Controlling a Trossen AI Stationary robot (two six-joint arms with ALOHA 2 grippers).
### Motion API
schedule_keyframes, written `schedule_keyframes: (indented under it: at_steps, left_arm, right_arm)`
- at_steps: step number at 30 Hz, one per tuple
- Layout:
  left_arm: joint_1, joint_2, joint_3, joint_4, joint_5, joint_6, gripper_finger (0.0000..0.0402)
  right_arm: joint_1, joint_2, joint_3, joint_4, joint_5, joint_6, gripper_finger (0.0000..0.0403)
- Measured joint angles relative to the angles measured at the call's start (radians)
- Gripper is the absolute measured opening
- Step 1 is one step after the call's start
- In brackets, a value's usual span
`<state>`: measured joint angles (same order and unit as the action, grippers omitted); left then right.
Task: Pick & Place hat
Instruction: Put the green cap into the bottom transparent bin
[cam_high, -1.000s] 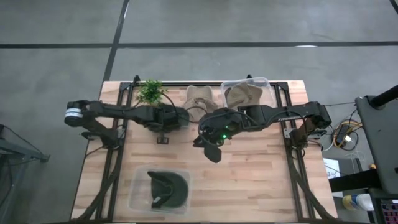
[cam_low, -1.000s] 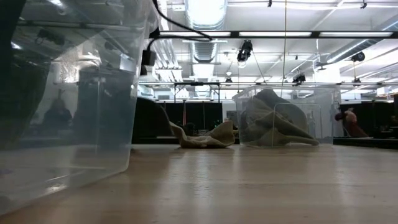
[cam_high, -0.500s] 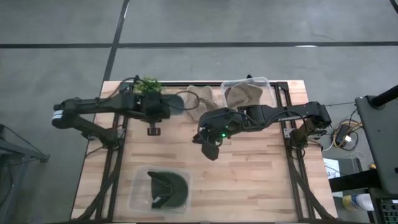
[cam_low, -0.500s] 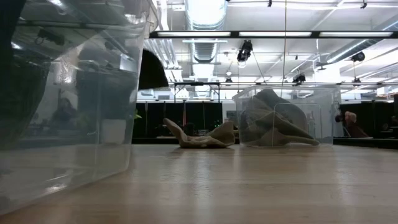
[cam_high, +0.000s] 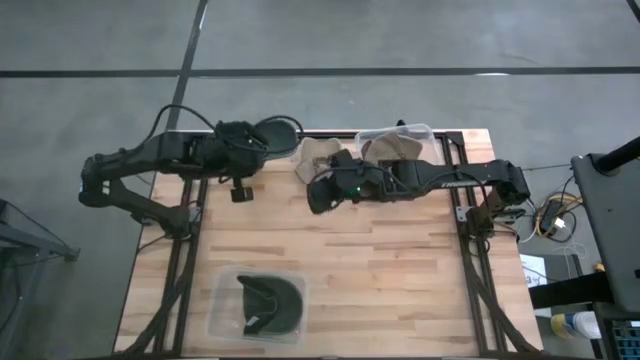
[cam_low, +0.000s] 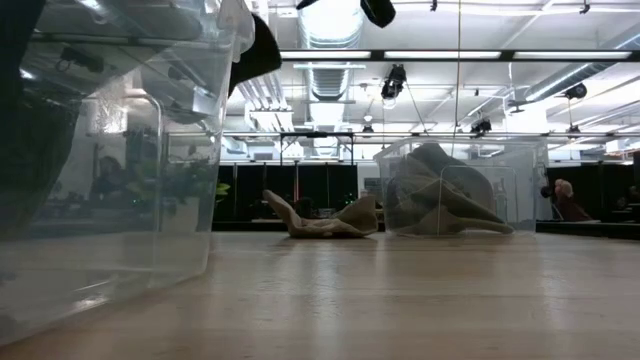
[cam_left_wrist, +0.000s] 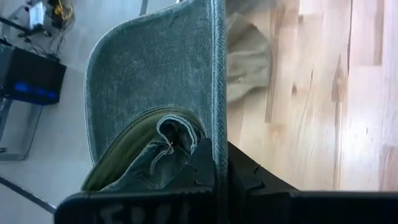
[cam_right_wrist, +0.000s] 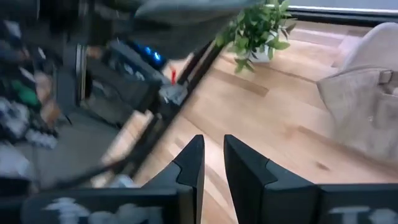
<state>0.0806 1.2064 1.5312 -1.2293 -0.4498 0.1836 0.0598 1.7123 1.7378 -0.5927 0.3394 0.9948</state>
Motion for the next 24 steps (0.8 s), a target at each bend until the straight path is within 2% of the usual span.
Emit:
schedule_keyframes:
  at_steps: [4, 9, 17, 24]
  left_arm:
    - [-0.022, 0.0, 0.018, 0.0, -0.018, 0.003, 0.0005]
    - [-0.06, 0.0, 0.01, -0.001, -0.03, 0.006, 0.0005]
    - [-0.123, 0.001, 0.006, -0.001, -0.113, 0.009, 0.0005]
    - [-0.147, -0.003, 0.007, 0.001, -0.136, 0.013, 0.0005]
  right_arm:
    - [-0.044, 0.0, -0.002, 0.065, 0.005, 0.079, 0.0065]
    - [-0.109, 0.0, -0.006, 0.145, -0.008, 0.078, 0.0106]
    - [-0.209, 0.0, -0.026, 0.15, -0.143, 0.112, 0.0194]
    - [-0.249, -0.001, -0.054, 0.205, -0.203, 0.128, 0.0219]
